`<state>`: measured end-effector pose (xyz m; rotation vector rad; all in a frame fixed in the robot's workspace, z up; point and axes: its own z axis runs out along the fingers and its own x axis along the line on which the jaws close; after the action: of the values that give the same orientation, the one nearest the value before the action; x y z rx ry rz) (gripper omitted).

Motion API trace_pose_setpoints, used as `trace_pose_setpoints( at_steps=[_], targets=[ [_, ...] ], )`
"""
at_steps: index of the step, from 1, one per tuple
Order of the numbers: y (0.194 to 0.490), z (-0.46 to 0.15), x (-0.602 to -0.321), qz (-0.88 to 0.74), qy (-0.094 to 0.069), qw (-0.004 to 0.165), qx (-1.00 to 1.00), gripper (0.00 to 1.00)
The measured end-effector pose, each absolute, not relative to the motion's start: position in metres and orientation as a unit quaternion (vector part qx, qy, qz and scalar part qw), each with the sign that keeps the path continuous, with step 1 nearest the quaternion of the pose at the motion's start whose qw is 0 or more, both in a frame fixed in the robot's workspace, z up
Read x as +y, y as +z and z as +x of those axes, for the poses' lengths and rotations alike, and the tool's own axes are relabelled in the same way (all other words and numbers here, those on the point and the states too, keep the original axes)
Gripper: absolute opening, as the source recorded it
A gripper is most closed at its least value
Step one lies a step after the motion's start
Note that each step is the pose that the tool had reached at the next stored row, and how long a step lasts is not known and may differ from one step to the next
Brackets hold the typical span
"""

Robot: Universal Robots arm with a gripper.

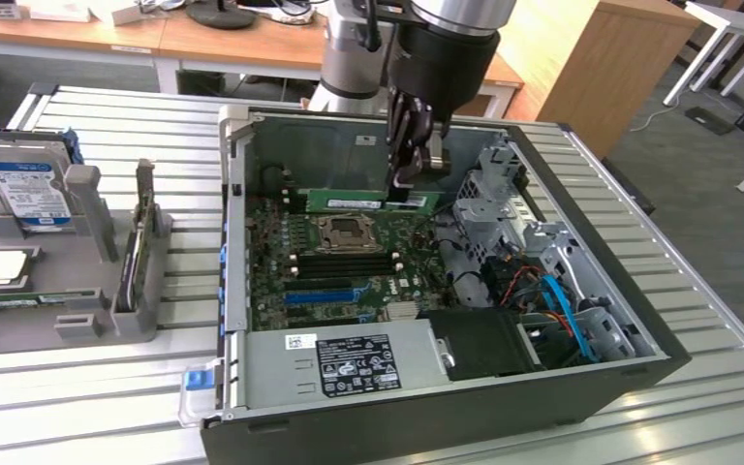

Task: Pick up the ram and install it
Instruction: 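Pick up the ram and move it above insertion slot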

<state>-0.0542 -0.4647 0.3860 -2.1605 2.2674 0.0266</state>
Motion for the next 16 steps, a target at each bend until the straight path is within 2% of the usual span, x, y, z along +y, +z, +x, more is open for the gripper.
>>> trace_pose_setpoints(
  at_steps=[16],
  targets=[
    [0.384, -0.053, -0.441, -0.69, 0.007, 0.007, 0.724, 0.12]
  ],
)
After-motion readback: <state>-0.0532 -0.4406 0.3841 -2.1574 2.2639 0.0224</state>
